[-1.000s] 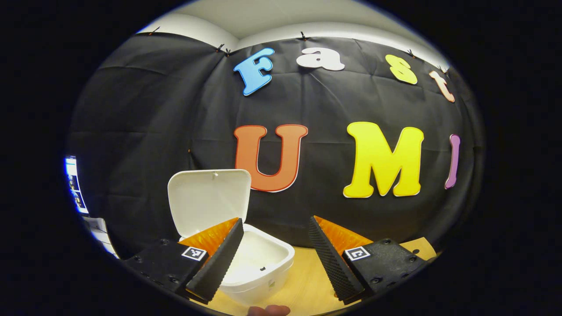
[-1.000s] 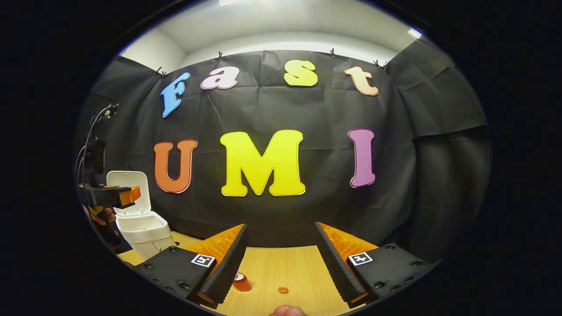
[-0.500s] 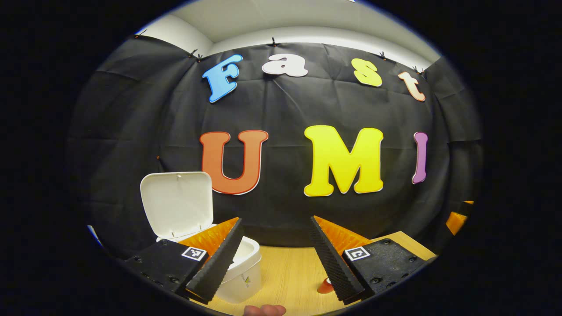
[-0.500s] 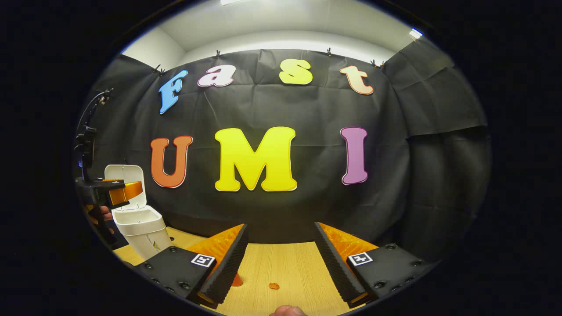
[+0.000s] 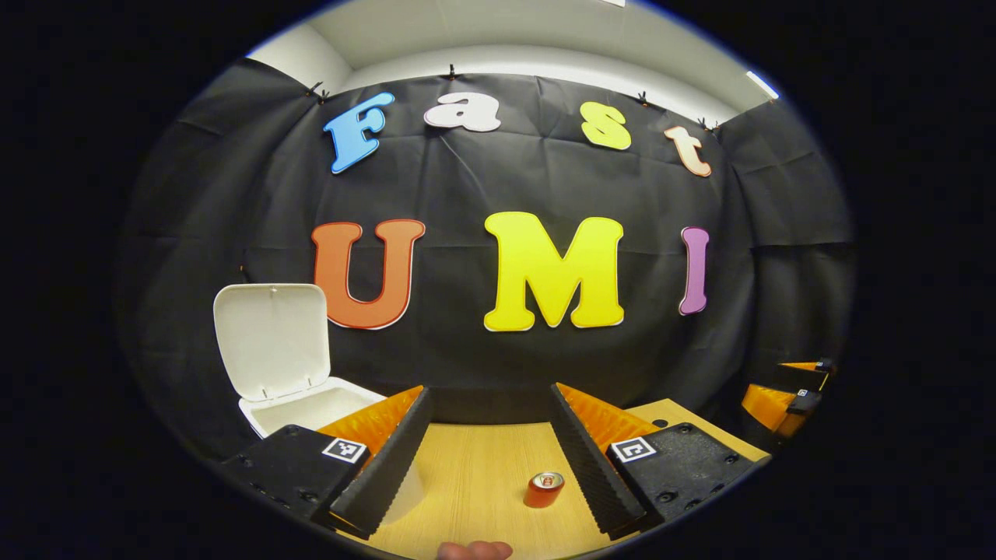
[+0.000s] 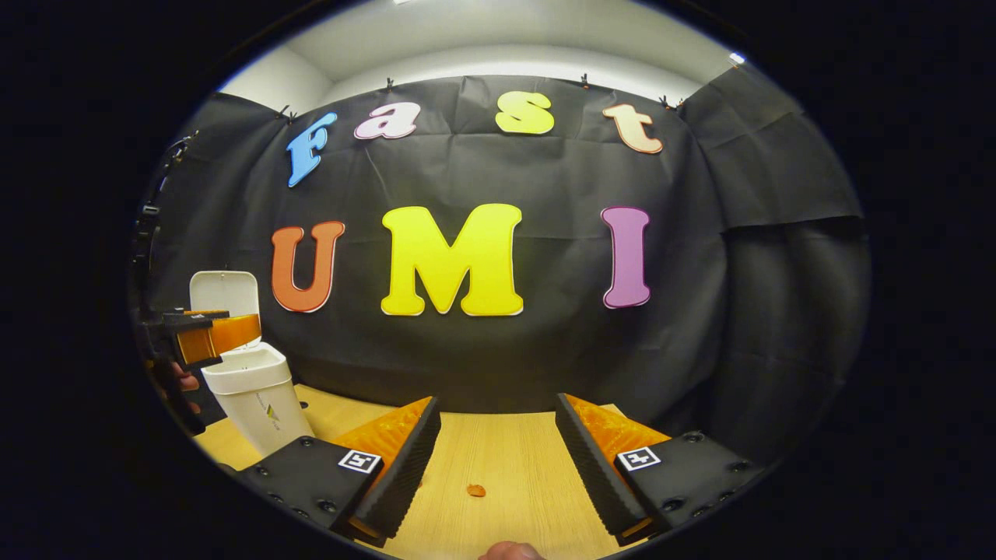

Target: Press the lid of the desktop garbage bin to open it, pick up the crumpled paper on the desktop and throw it into the bin, then pick up the pop can on the desktop and drop it into the bin, and finally close the garbage bin lid.

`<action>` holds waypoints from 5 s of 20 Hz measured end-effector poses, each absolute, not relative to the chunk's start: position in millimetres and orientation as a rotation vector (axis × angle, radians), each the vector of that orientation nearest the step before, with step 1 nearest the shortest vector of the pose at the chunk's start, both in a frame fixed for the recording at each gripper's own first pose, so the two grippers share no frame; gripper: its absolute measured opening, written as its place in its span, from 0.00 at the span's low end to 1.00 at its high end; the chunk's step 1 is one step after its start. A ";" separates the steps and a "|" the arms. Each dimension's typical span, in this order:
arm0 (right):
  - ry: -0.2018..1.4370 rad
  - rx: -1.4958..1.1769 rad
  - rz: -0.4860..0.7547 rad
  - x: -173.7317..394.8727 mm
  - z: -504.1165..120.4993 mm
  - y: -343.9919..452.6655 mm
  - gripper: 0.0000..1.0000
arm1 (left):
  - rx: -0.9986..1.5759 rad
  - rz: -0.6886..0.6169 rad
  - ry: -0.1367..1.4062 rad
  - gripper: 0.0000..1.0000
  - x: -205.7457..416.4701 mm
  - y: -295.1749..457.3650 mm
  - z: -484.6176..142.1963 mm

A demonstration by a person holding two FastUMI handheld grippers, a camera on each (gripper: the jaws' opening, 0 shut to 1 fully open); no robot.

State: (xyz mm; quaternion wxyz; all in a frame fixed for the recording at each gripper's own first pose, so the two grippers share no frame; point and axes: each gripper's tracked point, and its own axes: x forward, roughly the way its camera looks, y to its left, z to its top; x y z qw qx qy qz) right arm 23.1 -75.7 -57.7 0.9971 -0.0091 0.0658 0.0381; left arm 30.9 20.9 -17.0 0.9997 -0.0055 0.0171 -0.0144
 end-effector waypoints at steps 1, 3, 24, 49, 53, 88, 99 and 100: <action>0.143 -0.028 0.086 22.2 -63.9 -77.0 0.94 | -0.018 -0.027 0.037 0.98 27.6 20.6 -20.4; 0.168 -0.050 0.100 21.9 -75.6 -84.1 0.94 | -0.029 -0.021 0.057 0.98 21.8 20.1 -27.6; 0.616 -0.083 0.328 97.1 -305.3 -53.9 0.94 | -0.036 0.157 0.273 0.98 -51.9 33.7 -86.6; 0.839 -0.152 0.363 138.7 -432.4 -22.4 0.72 | 0.042 0.406 0.328 0.98 -102.6 103.8 -82.3; 0.854 -0.169 0.347 136.4 -431.5 -24.4 0.48 | 0.043 0.390 0.340 0.98 -104.2 103.0 -86.2; 0.403 -0.074 0.734 82.9 -87.3 275.4 0.11 | -0.101 0.363 0.188 0.99 -128.5 201.4 -66.0; 0.394 -0.210 0.858 92.7 -121.1 422.0 0.13 | -0.110 0.482 0.154 0.98 -163.5 263.4 -51.4; 0.395 -0.239 0.850 95.2 -126.9 426.5 0.16 | -0.119 0.488 0.156 0.98 -165.5 265.5 -53.1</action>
